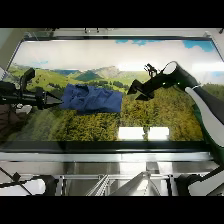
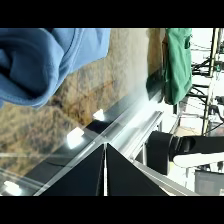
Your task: Fold the shirts.
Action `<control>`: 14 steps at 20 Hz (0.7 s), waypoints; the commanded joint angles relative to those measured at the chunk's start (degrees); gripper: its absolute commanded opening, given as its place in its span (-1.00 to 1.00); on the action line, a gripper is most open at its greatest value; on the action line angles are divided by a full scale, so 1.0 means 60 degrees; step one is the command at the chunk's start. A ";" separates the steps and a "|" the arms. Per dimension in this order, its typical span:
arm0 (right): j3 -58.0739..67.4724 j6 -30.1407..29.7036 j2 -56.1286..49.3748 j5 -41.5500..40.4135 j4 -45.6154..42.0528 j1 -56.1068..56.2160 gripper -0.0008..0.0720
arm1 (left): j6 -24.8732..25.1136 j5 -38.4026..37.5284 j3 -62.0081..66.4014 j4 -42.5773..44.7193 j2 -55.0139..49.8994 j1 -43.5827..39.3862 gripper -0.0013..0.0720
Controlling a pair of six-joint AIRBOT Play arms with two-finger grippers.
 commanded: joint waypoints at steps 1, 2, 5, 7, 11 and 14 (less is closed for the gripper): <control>-0.0539 -0.1147 -0.0612 -0.0674 0.2244 0.0240 0.80 | 0.0000 0.0186 0.0313 -0.0015 0.0015 0.0022 -0.91; -0.0539 -0.1588 -0.0892 -0.0678 0.3060 0.0339 0.80 | -0.0004 0.0189 0.0313 0.0000 0.0036 0.0022 -0.91; -0.0539 -0.2718 -0.1592 -0.0696 0.5380 0.0754 0.79 | -0.0004 0.0229 0.0313 -0.0011 0.0036 0.0022 -0.91; -0.0535 -0.2798 -0.1876 -0.0882 0.5734 0.1078 0.79 | -0.0004 0.0302 0.0313 -0.0011 0.0036 0.0022 -0.91; -0.0535 -0.3439 -0.2069 -0.0987 0.6189 0.1355 -0.35 | -0.0004 0.0353 0.0313 -0.0011 0.0036 0.0022 -0.91; -0.0535 -0.4397 -0.2004 -0.0656 0.7675 0.1162 -0.91 | -0.0007 0.0426 0.0313 -0.0011 0.0036 0.0022 -0.91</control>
